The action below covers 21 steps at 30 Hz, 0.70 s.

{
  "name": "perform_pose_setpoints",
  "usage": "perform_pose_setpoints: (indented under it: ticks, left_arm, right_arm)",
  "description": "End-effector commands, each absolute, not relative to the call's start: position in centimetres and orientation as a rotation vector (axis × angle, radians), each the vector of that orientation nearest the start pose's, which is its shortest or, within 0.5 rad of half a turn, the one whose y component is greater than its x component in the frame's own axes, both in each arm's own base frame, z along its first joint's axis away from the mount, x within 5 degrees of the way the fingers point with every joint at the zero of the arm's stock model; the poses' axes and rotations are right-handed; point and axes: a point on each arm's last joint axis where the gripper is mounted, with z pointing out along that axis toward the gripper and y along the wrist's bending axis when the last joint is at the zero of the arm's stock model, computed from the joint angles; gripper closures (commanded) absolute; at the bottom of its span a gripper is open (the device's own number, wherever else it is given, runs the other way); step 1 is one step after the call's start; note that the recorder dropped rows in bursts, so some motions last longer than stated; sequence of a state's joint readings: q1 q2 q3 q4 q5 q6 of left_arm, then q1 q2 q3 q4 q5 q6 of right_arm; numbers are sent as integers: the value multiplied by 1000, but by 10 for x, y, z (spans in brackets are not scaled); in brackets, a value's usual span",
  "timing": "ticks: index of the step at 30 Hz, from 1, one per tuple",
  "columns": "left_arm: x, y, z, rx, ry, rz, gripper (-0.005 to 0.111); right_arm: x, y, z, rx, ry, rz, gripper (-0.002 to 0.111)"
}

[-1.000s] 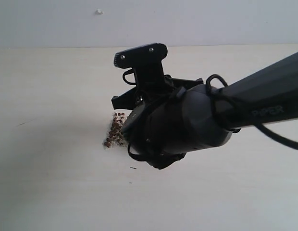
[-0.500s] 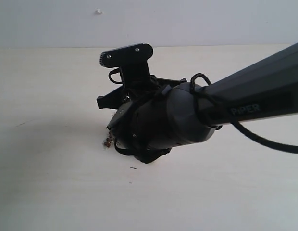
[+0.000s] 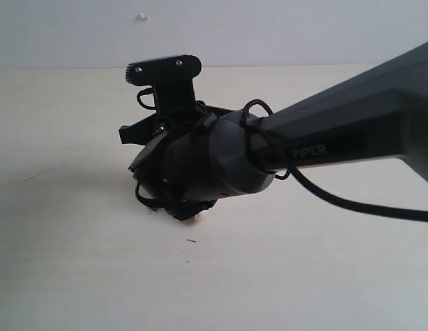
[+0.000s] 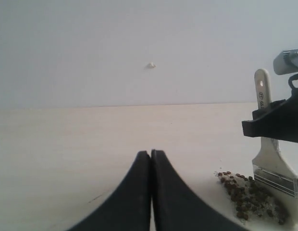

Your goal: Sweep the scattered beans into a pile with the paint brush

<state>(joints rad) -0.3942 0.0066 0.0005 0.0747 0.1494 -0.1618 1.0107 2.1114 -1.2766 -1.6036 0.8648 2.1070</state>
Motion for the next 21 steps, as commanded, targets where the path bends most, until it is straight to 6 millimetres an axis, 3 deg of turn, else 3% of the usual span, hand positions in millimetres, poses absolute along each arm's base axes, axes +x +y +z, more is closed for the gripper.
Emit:
perform_pose_setpoints:
  ticks: [1,5,10,15,21]
  left_arm:
    - [52,-21,200,245,1624,-368,107]
    - [52,-21,200,245,1624,-368,107]
    - [52,-21,200,245,1624,-368,107]
    - [52,-21,200,245,1624,-368,107]
    - [52,-21,200,245,1624,-368,107]
  right_arm:
    - [282,319,172,-125,1973,-76,108]
    - [281,315,199,-253,1916,-138,108]
    - [284,320,230,-603,1786,-125,108]
    - [315,306,231,-872,1842,158,108]
    - [343,274,227,-1136,1780,283,108]
